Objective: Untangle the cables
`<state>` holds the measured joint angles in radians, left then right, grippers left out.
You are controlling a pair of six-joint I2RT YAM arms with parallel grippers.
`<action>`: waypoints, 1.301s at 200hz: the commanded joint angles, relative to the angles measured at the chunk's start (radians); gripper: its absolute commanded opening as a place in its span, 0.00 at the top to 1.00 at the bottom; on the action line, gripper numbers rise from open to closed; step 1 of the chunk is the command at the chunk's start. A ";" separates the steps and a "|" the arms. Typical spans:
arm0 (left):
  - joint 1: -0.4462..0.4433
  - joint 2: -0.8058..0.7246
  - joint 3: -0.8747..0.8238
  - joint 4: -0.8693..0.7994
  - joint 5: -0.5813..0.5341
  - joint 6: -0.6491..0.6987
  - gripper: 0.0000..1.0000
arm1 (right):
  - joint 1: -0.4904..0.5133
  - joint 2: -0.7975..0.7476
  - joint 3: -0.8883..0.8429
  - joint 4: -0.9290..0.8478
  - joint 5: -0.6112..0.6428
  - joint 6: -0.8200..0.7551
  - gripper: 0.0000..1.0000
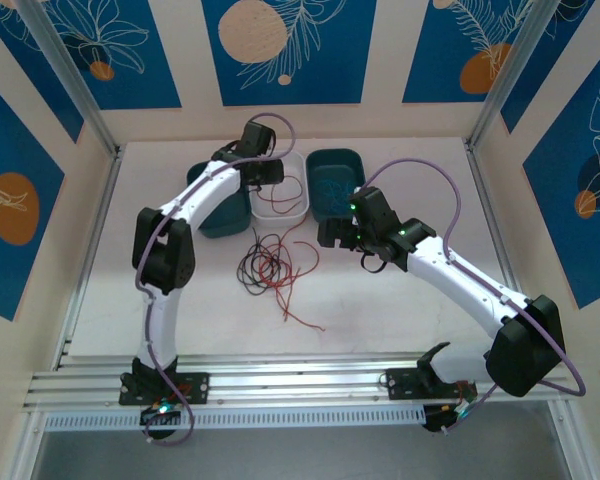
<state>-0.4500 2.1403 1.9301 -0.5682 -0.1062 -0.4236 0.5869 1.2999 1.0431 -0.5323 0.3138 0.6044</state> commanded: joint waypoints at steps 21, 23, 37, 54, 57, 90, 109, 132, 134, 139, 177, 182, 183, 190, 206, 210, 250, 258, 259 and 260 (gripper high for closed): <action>-0.006 0.033 0.033 -0.002 0.039 0.031 0.51 | -0.004 0.000 0.025 -0.018 -0.012 0.011 0.01; -0.005 0.036 0.034 -0.002 0.043 0.031 0.51 | -0.004 -0.001 0.025 -0.018 -0.012 0.010 0.01; -0.009 0.039 0.023 0.014 0.074 0.035 0.49 | -0.005 -0.005 0.023 -0.022 -0.013 0.010 0.01; -0.015 0.020 -0.016 0.058 0.100 0.036 0.48 | -0.005 -0.007 0.022 -0.022 -0.010 0.007 0.01; -0.015 0.015 -0.024 0.065 0.105 0.037 0.48 | -0.005 -0.007 0.022 -0.023 -0.009 0.007 0.01; -0.035 -0.073 -0.150 0.181 0.164 0.055 0.49 | -0.007 0.003 0.031 -0.036 -0.006 0.006 0.01; -0.047 -0.145 -0.239 0.254 0.214 0.093 0.52 | -0.012 0.009 0.042 -0.054 0.011 0.012 0.01; -0.054 -0.217 -0.313 0.272 0.283 0.159 0.55 | -0.026 0.018 0.051 -0.083 0.029 0.021 0.01; -0.056 -0.223 -0.318 0.271 0.288 0.167 0.55 | -0.028 0.018 0.051 -0.086 0.029 0.023 0.01; -0.059 -0.234 -0.328 0.270 0.296 0.185 0.55 | -0.032 0.018 0.052 -0.090 0.030 0.024 0.01; -0.083 -0.229 -0.305 0.146 0.295 0.337 0.55 | -0.061 0.013 0.051 -0.106 0.025 0.031 0.01; -0.087 -0.221 -0.295 0.126 0.282 0.358 0.55 | -0.062 0.013 0.052 -0.107 0.027 0.031 0.01; -0.088 -0.220 -0.292 0.122 0.279 0.362 0.55 | -0.063 0.012 0.052 -0.107 0.027 0.031 0.01; -0.094 -0.207 -0.275 0.098 0.261 0.389 0.55 | -0.065 0.011 0.052 -0.109 0.027 0.033 0.01; -0.108 -0.175 -0.230 0.049 0.236 0.446 0.58 | -0.071 0.007 0.052 -0.112 0.024 0.034 0.01; -0.112 -0.167 -0.219 0.041 0.232 0.459 0.58 | -0.073 0.006 0.054 -0.113 0.023 0.034 0.01; -0.135 -0.071 -0.097 -0.065 0.166 0.536 0.59 | -0.082 0.004 0.063 -0.118 0.019 0.034 0.01; -0.138 -0.055 -0.080 -0.079 0.151 0.543 0.59 | -0.084 0.007 0.064 -0.118 0.017 0.034 0.01; -0.139 -0.053 -0.078 -0.082 0.150 0.545 0.59 | -0.084 0.007 0.064 -0.118 0.016 0.034 0.01; -0.138 -0.051 -0.075 -0.085 0.147 0.546 0.59 | -0.084 0.007 0.064 -0.118 0.016 0.034 0.01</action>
<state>-0.5774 2.0369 1.7840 -0.5476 0.1013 0.0399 0.5114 1.3128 1.0672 -0.6312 0.3264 0.6231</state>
